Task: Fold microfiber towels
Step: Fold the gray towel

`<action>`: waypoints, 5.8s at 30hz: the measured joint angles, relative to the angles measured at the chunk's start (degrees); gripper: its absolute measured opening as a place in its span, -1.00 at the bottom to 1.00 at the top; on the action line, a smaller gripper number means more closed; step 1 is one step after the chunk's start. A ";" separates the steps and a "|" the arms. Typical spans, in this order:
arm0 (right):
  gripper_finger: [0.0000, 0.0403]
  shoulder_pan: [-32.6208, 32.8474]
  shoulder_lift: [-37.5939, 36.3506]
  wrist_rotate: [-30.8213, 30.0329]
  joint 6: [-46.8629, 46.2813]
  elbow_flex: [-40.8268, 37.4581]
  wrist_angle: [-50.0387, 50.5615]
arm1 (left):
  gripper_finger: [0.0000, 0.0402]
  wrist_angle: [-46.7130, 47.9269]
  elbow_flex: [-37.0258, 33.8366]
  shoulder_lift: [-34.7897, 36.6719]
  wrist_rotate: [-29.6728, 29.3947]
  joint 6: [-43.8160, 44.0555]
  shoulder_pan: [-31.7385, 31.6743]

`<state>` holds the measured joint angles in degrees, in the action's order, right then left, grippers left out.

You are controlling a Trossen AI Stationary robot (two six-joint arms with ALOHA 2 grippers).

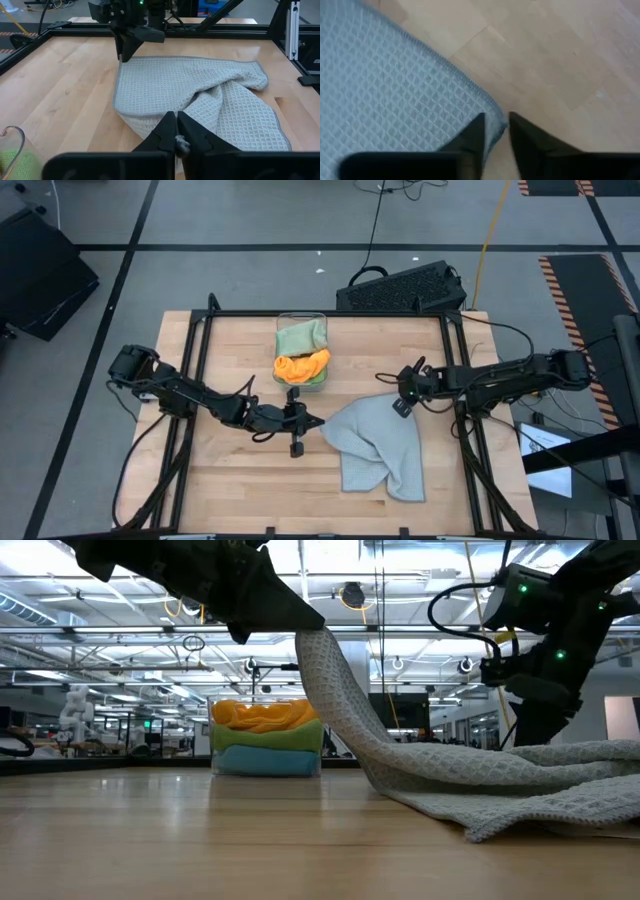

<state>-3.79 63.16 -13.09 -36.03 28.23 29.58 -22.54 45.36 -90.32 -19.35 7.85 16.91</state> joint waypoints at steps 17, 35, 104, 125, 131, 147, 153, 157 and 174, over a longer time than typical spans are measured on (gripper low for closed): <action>-0.99 21.45 -12.44 -7.79 -2.02 9.52 6.28 | -0.94 5.23 8.55 4.36 2.63 -5.96 4.09; -1.00 47.15 -4.85 -37.61 -10.00 38.23 36.91 | -0.97 61.62 39.60 5.51 -18.56 -3.19 13.93; -1.00 20.48 -12.39 -39.72 12.85 7.61 6.66 | -0.92 54.40 24.21 8.39 -12.94 -15.30 -12.02; -1.00 20.26 -12.37 -0.51 1.05 1.48 0.79 | -0.94 54.94 15.98 6.27 4.72 -4.67 -3.19; -1.00 20.35 -12.37 5.71 0.11 -0.90 -2.84 | -0.97 52.90 14.20 6.29 6.79 -3.35 -2.08; -1.00 21.72 -12.37 14.58 -3.41 -0.93 -1.10 | -0.94 43.50 6.86 6.29 8.89 1.30 -1.11; -0.99 22.32 -12.17 15.99 -5.75 -5.39 -5.57 | -0.93 41.66 5.34 6.32 10.34 2.02 -1.03; -0.99 22.34 -12.17 18.06 -7.66 -9.35 -10.62 | -0.98 41.35 4.34 6.32 10.81 4.01 -1.03; -0.98 24.02 -12.26 26.91 -10.68 -12.11 -17.24 | -0.94 37.26 4.31 6.32 10.29 6.91 2.36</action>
<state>20.23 50.89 13.82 -46.72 16.12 12.33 14.72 49.67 -84.01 -9.06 14.76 19.27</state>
